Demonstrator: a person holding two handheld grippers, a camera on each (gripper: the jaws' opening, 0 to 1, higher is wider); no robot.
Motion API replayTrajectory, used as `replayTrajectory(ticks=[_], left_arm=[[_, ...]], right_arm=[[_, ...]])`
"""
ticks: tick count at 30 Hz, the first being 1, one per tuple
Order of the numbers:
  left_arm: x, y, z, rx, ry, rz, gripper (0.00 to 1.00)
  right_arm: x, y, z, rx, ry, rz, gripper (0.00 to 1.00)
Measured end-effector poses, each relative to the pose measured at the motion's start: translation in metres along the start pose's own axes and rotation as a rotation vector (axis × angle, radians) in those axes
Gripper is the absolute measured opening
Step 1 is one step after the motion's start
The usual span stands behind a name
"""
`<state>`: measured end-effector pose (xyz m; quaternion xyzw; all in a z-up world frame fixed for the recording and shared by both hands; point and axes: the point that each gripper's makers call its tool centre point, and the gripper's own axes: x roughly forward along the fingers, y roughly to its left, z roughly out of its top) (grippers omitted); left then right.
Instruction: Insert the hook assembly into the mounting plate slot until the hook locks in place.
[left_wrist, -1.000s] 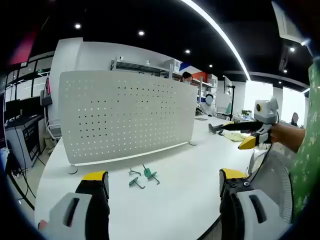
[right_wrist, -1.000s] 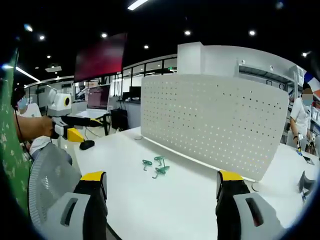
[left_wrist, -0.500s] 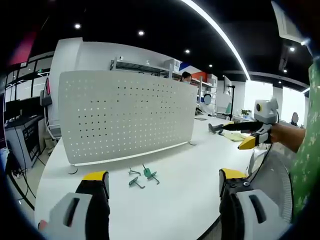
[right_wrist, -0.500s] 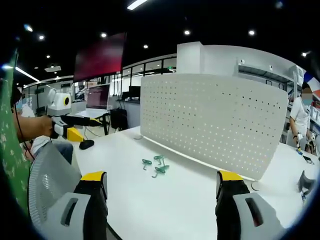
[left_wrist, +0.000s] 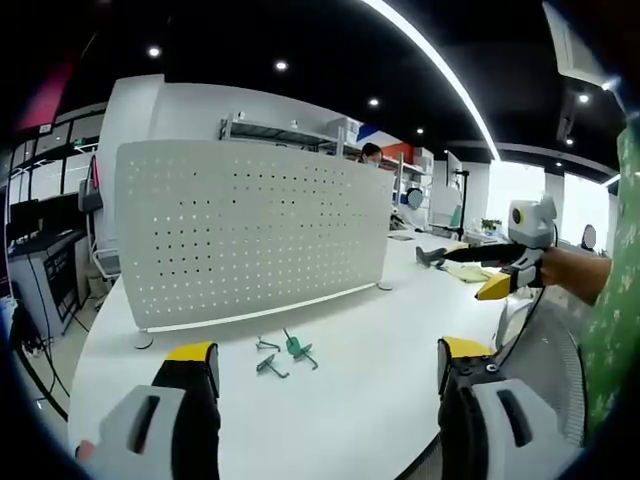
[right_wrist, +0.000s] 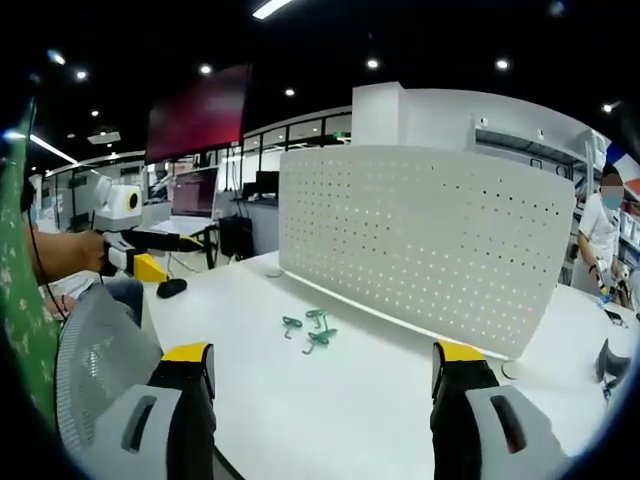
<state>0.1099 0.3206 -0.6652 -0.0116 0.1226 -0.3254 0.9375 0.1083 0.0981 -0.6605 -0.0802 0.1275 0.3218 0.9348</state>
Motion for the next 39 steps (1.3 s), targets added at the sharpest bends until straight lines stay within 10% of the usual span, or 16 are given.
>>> replayTrajectory(ticks=[39], left_arm=[[0.016, 0.008, -0.005, 0.060, 0.051, -0.033, 0.75]], right_arm=[[0.000, -0.002, -0.003, -0.002, 0.014, -0.005, 0.90]])
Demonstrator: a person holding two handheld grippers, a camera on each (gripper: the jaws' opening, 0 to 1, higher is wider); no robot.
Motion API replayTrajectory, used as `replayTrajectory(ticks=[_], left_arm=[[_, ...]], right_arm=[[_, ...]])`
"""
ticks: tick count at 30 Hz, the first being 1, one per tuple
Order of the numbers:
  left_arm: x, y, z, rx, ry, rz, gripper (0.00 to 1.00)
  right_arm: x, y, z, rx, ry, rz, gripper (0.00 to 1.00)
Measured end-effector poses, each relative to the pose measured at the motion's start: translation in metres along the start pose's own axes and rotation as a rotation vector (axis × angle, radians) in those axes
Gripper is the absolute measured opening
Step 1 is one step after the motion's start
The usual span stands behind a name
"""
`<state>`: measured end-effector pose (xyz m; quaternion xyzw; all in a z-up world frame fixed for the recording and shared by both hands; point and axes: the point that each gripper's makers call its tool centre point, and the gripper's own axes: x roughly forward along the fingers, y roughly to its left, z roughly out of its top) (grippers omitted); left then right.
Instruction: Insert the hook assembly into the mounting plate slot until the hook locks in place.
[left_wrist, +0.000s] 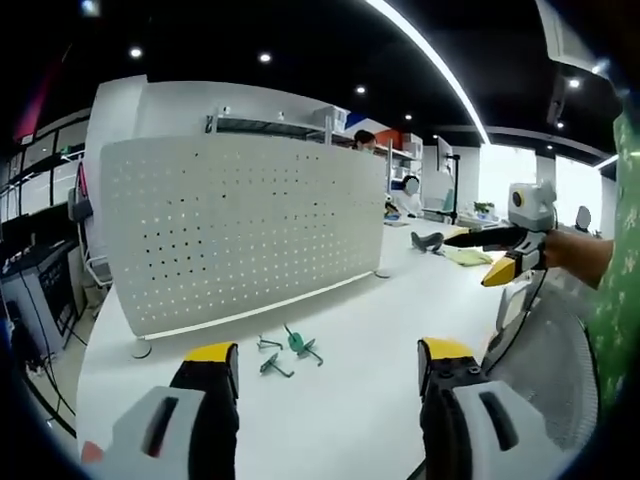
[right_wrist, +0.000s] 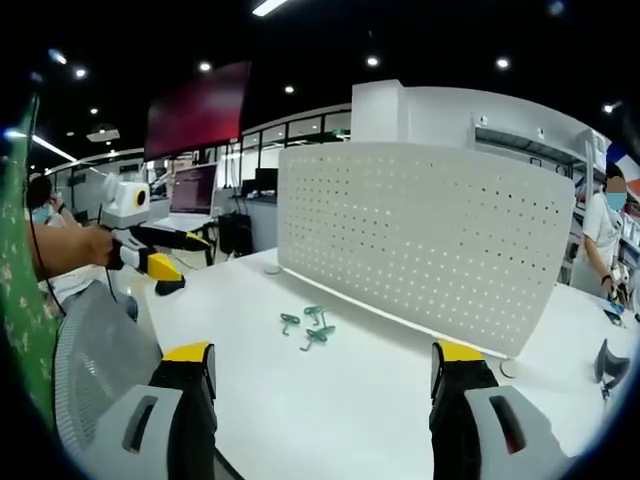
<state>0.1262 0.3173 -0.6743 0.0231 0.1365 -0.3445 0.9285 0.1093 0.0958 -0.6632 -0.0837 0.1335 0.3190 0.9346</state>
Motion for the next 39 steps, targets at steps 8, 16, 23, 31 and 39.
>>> replayTrajectory(ticks=[8, 16, 23, 31, 39], left_arm=[[0.014, 0.011, -0.008, 0.006, 0.025, -0.005, 0.74], [0.031, 0.021, -0.021, 0.012, 0.065, -0.015, 0.73], [0.046, 0.028, -0.026, 0.034, 0.080, -0.034, 0.72], [0.061, 0.036, -0.030, 0.058, 0.095, -0.039, 0.68], [0.075, 0.041, -0.045, 0.064, 0.131, -0.056, 0.66]], right_arm=[[0.001, -0.002, -0.001, 0.000, 0.007, -0.003, 0.90], [0.003, -0.001, -0.002, -0.005, 0.014, -0.003, 0.90], [0.004, -0.002, -0.004, -0.006, 0.020, -0.007, 0.90], [0.005, -0.003, -0.006, 0.001, 0.027, -0.011, 0.90], [0.007, -0.004, -0.007, 0.003, 0.034, -0.013, 0.90]])
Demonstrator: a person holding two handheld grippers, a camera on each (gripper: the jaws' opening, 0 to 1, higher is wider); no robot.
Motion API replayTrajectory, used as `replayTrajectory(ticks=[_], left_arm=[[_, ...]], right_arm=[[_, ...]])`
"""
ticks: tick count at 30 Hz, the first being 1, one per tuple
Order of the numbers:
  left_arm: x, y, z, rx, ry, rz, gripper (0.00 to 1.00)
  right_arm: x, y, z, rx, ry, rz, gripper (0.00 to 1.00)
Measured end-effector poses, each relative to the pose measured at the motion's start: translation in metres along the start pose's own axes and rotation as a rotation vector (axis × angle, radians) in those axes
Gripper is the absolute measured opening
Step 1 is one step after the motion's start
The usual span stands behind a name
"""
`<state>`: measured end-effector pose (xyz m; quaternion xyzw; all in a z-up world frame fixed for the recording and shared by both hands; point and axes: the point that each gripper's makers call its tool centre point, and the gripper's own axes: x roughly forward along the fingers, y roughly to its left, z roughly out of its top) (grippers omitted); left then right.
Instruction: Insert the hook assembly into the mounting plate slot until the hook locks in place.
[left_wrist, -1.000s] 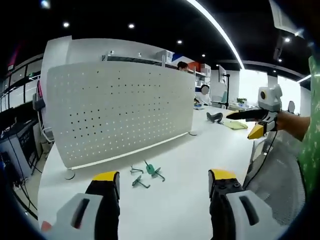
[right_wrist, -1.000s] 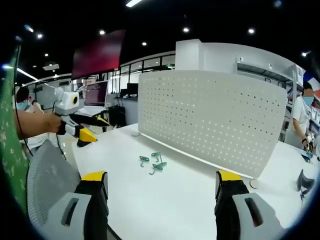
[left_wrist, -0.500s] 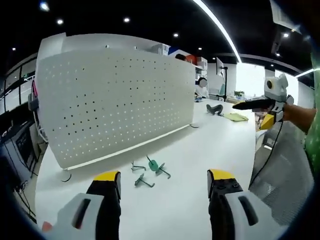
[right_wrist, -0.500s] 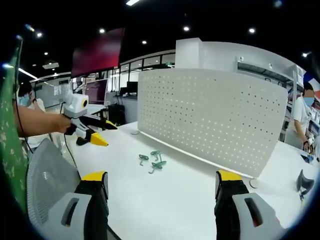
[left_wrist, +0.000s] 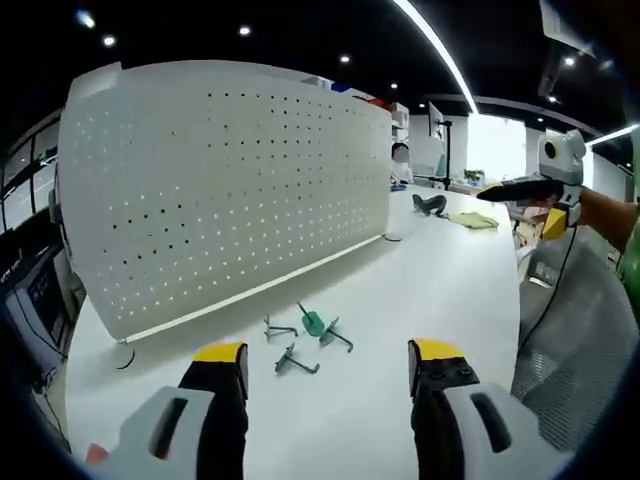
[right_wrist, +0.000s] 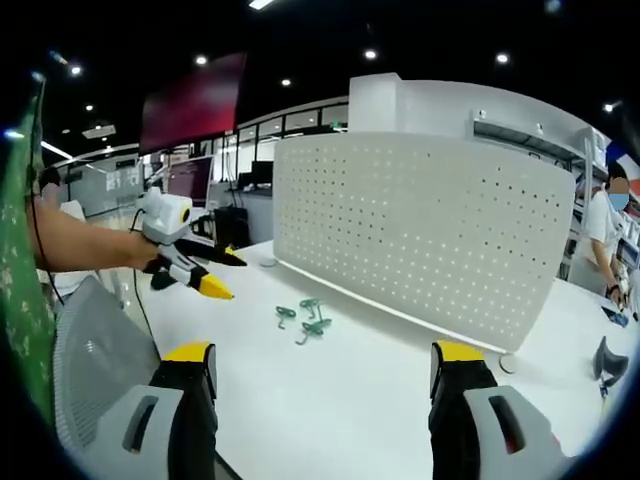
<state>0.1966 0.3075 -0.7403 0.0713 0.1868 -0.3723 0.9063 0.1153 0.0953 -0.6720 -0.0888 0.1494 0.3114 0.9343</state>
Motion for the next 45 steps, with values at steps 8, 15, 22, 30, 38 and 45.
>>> replayTrajectory(ticks=[8, 15, 22, 30, 38, 45], left_arm=[[0.013, 0.013, -0.011, 0.010, 0.029, 0.009, 0.62], [0.025, 0.017, -0.016, 0.026, 0.049, 0.001, 0.58], [0.036, 0.027, -0.025, 0.021, 0.065, 0.006, 0.55], [0.047, 0.037, -0.037, 0.020, 0.101, 0.002, 0.51], [0.057, 0.039, -0.042, 0.033, 0.112, -0.016, 0.45], [0.063, 0.041, -0.048, 0.034, 0.119, -0.023, 0.40]], right_arm=[[0.002, -0.002, -0.003, 0.004, 0.011, -0.001, 0.89], [0.005, -0.005, -0.006, 0.011, 0.021, -0.006, 0.89], [0.008, -0.008, -0.007, 0.012, 0.030, -0.008, 0.89], [0.011, -0.010, -0.010, 0.014, 0.044, -0.009, 0.89], [0.013, -0.013, -0.009, 0.011, 0.050, -0.011, 0.89], [0.014, -0.015, -0.008, 0.006, 0.055, -0.016, 0.89]])
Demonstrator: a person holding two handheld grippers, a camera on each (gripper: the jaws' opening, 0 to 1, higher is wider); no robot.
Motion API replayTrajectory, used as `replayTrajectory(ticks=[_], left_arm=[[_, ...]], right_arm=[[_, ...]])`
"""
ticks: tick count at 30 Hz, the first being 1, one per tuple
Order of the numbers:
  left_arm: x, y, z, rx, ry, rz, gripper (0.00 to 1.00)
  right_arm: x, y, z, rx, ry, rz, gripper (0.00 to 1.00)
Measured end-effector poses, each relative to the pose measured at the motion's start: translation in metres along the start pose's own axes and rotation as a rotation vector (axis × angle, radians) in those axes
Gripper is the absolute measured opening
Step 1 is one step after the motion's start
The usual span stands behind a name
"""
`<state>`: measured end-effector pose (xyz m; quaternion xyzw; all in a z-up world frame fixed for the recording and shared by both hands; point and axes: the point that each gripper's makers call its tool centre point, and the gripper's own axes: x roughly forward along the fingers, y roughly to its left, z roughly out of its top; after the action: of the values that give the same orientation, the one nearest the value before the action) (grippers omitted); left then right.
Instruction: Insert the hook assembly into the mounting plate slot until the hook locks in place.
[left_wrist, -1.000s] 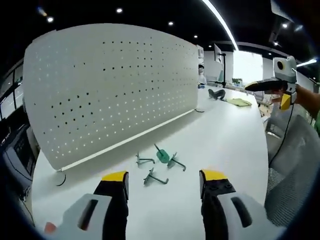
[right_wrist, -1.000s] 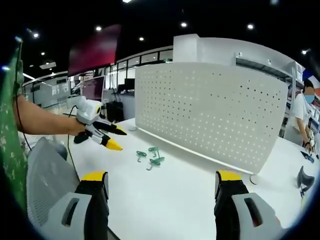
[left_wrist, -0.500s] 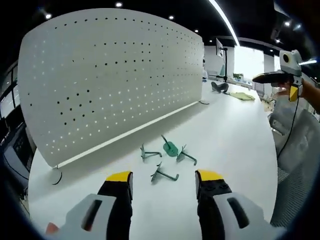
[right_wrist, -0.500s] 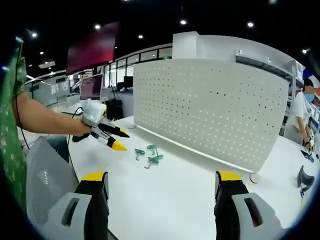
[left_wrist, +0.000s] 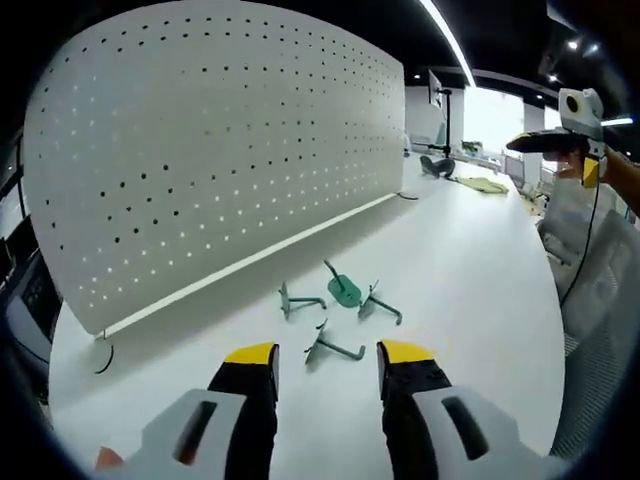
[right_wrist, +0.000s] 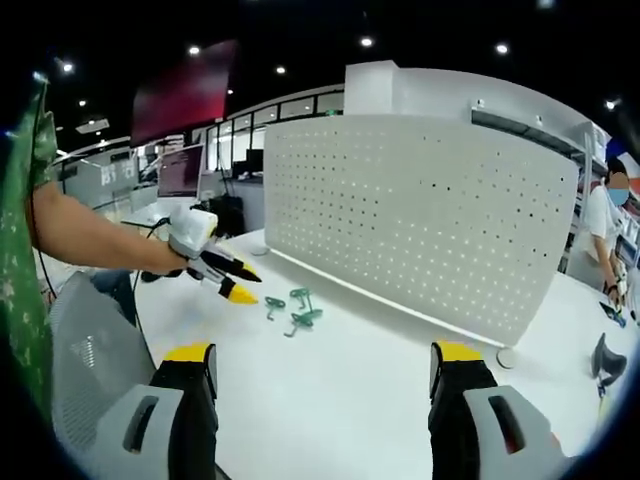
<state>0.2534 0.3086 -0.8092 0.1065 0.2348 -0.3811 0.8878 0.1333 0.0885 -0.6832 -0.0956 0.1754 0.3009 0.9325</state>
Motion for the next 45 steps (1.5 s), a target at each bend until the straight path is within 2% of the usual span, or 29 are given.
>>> replayTrajectory(ticks=[14, 45], left_arm=[[0.009, 0.003, -0.006, -0.004, 0.019, -0.008, 0.29], [0.024, 0.006, -0.014, 0.011, 0.047, -0.023, 0.17]], right_arm=[[0.003, -0.002, -0.004, 0.003, 0.016, -0.003, 0.89], [0.008, -0.006, -0.008, 0.012, 0.034, -0.016, 0.89]])
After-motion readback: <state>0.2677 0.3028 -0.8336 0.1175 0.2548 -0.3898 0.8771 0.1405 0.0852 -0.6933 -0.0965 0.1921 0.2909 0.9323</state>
